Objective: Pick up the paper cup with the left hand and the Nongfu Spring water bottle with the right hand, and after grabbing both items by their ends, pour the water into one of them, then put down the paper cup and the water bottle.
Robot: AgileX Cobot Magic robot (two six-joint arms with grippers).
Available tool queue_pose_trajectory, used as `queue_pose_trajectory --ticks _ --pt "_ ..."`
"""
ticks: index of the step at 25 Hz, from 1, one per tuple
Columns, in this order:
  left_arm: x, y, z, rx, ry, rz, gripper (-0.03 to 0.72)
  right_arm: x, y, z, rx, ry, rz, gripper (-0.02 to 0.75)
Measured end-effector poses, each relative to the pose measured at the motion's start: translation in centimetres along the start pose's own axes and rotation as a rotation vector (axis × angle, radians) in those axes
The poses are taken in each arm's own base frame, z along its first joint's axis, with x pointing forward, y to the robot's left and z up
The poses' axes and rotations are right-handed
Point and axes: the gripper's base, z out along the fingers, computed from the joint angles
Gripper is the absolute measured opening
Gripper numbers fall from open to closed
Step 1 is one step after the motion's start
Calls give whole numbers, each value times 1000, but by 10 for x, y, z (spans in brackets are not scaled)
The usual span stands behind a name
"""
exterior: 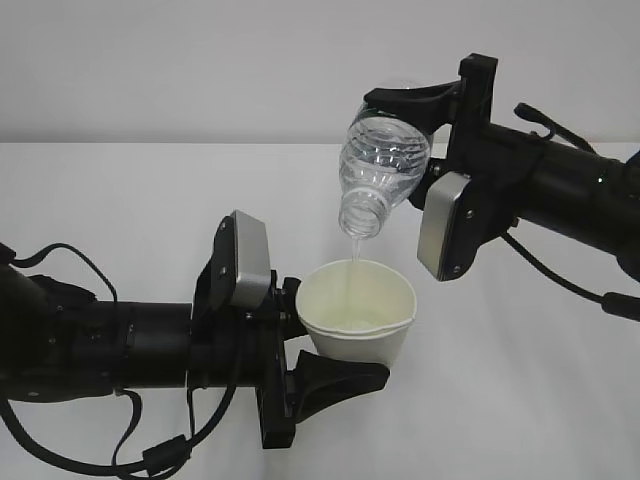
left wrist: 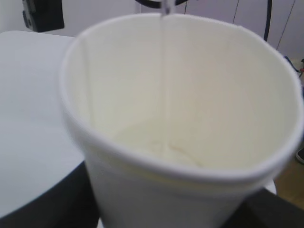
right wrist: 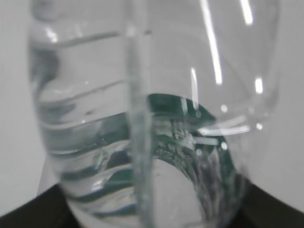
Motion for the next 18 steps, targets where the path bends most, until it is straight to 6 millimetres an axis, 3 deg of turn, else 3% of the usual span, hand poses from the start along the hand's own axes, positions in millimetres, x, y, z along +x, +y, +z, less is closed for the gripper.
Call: queue_pose_trajectory --ticks 18 --pt "0 0 0 -1 2 0 454 0 0 0 2 1 -18 438"
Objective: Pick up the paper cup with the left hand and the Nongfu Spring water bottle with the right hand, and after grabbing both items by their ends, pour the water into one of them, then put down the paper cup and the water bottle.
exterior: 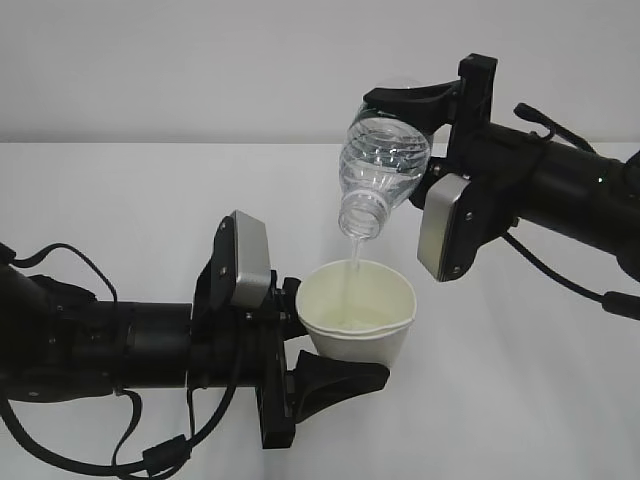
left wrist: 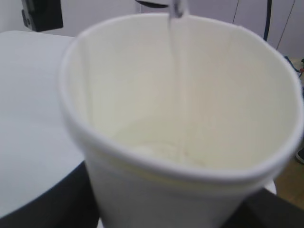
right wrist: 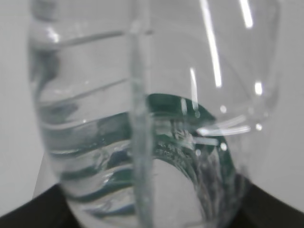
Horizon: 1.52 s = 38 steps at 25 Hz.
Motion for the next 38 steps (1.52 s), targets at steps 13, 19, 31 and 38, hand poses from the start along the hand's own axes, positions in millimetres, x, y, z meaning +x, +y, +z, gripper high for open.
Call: queue_pose_trajectory --ticks 13,19,31,38 --pt "0 0 0 0 0 0 454 0 0 0 5 0 1 438" --pt "0 0 0 0 0 0 454 0 -2 0 19 -5 1 438" --pt "0 0 0 0 0 0 454 -1 -3 0 28 -9 1 438" --pt "0 0 0 0 0 0 454 -1 -3 0 31 -10 1 438"
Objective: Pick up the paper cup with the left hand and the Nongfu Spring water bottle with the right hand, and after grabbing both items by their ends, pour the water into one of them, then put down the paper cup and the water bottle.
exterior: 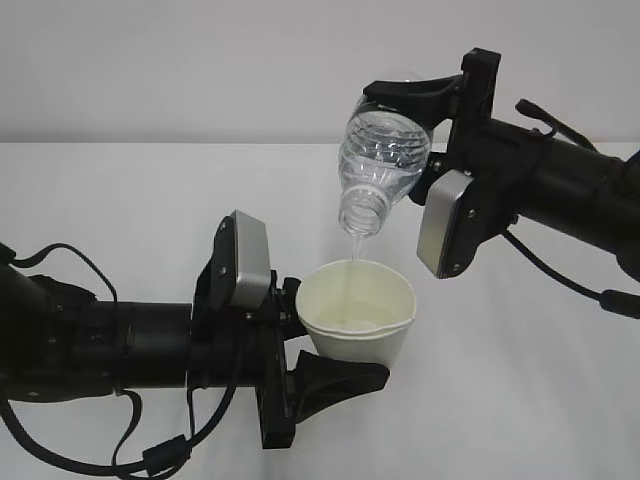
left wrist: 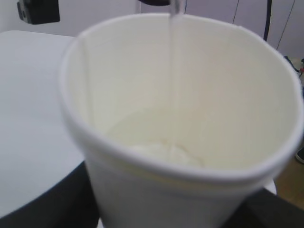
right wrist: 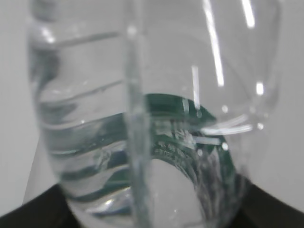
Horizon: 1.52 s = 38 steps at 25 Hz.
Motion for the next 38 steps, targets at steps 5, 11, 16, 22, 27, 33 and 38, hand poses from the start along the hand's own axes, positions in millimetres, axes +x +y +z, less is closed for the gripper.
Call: queue_pose_trajectory --ticks 5,11,16,22,27,33,38 --pt "0 0 0 0 0 0 454 0 0 0 3 1 1 438" --pt "0 0 0 0 0 0 454 0 0 0 4 3 2 438" --pt "0 0 0 0 0 0 454 0 0 0 5 3 3 438" --pt "0 0 0 0 0 0 454 0 0 0 5 5 4 438" --pt "0 0 0 0 0 0 454 1 -1 0 6 7 4 438" --pt "0 0 0 0 0 0 454 1 -1 0 6 7 4 438" --pt "0 0 0 0 0 0 454 1 -1 0 7 6 2 438"
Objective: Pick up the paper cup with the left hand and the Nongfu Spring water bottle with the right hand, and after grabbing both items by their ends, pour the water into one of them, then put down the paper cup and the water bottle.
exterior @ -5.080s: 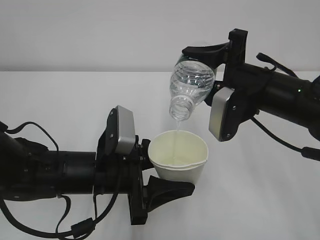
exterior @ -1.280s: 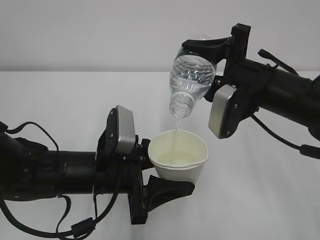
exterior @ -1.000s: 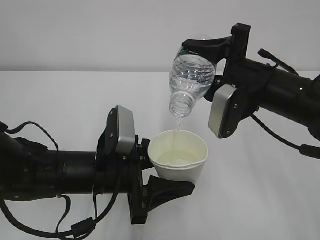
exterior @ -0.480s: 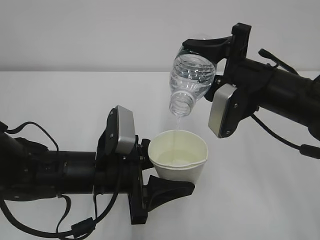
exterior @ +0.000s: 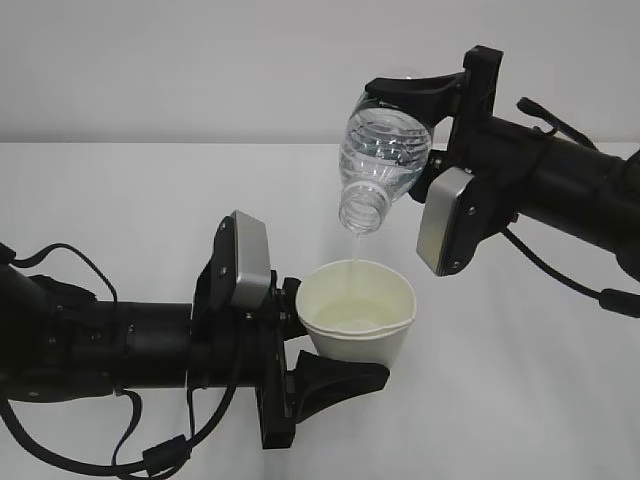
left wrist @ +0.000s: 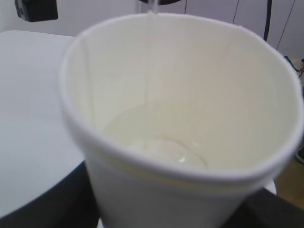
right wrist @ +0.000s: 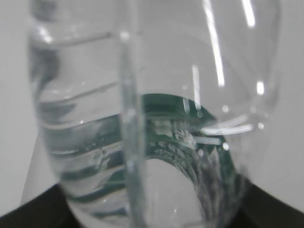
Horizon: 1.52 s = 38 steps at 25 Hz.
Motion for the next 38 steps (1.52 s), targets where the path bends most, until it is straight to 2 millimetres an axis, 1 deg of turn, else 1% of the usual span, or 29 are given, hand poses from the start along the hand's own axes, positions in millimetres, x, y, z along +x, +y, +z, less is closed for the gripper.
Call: queue_pose_trajectory --ticks 38 --pt "0 0 0 0 0 0 453 0 0 0 0 1 -20 438"
